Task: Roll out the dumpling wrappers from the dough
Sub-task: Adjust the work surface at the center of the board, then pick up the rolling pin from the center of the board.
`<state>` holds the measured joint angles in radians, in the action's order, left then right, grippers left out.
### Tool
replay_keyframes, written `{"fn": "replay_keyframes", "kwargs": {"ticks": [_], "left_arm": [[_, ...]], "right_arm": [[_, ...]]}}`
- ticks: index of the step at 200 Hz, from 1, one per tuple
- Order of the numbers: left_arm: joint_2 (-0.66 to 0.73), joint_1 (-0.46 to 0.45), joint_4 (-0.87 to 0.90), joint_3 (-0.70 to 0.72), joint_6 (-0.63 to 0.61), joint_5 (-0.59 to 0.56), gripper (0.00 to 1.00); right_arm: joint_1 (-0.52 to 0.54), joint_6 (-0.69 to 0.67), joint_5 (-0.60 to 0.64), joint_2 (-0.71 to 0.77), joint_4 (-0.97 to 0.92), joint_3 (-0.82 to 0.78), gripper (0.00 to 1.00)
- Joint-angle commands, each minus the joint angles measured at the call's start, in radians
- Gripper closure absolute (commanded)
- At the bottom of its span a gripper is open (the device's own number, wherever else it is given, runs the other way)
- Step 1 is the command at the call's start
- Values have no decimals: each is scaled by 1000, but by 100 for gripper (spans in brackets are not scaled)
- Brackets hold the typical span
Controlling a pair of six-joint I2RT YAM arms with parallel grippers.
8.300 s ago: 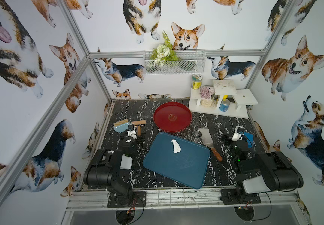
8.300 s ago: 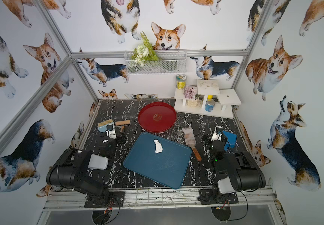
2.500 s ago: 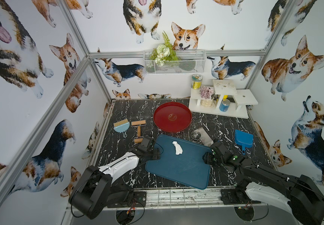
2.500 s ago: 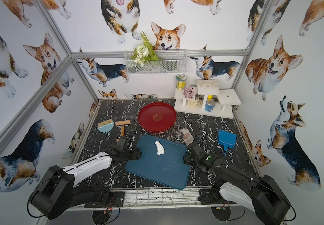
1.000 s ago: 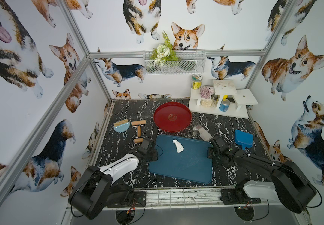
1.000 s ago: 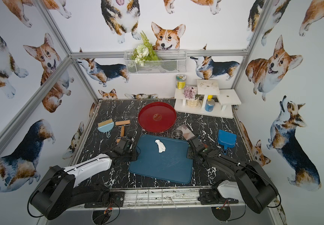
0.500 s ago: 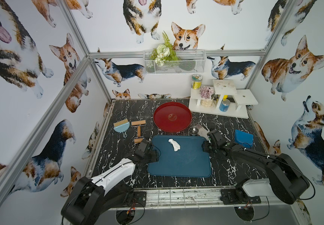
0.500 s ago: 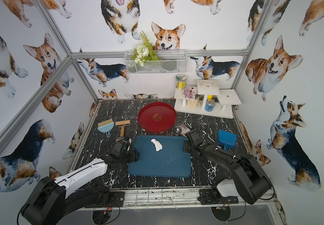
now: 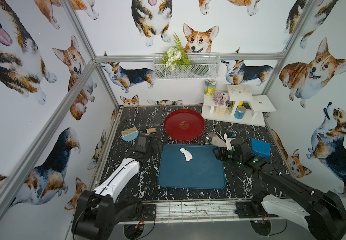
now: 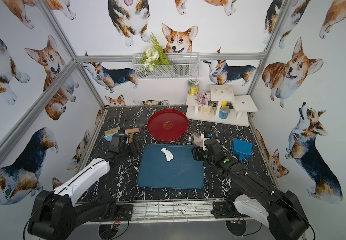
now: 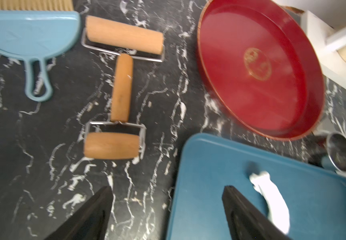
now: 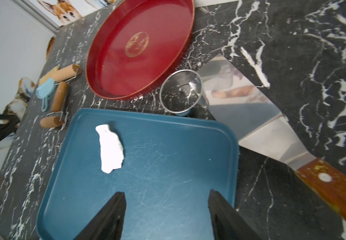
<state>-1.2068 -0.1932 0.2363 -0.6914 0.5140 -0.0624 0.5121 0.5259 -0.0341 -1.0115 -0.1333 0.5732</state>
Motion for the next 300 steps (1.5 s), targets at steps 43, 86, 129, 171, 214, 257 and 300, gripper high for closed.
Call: {"fn": "replay_keyframes", "kwargs": {"ticks": [43, 86, 129, 171, 214, 257, 300], "left_arm": [[-219, 86, -32, -155, -81, -37, 12], [-353, 107, -54, -188, -100, -67, 21], [-442, 132, -83, -213, -119, -52, 26], [-547, 132, -97, -256, -138, -46, 36], [-583, 133, -93, -280, -147, -47, 49], [-623, 133, -65, -319, -154, -41, 56], [-652, 133, -42, -345, -156, -36, 73]], "right_arm": [[86, -36, 12, -27, 81, 13, 31], [91, -17, 11, -37, 87, 7, 32], [91, -9, 27, 10, 106, -14, 33], [91, 6, 40, 40, 125, -30, 34], [91, 14, 43, 39, 127, -35, 34], [91, 28, 39, 45, 129, -39, 34], [91, 33, 40, 62, 124, -47, 35]]}}
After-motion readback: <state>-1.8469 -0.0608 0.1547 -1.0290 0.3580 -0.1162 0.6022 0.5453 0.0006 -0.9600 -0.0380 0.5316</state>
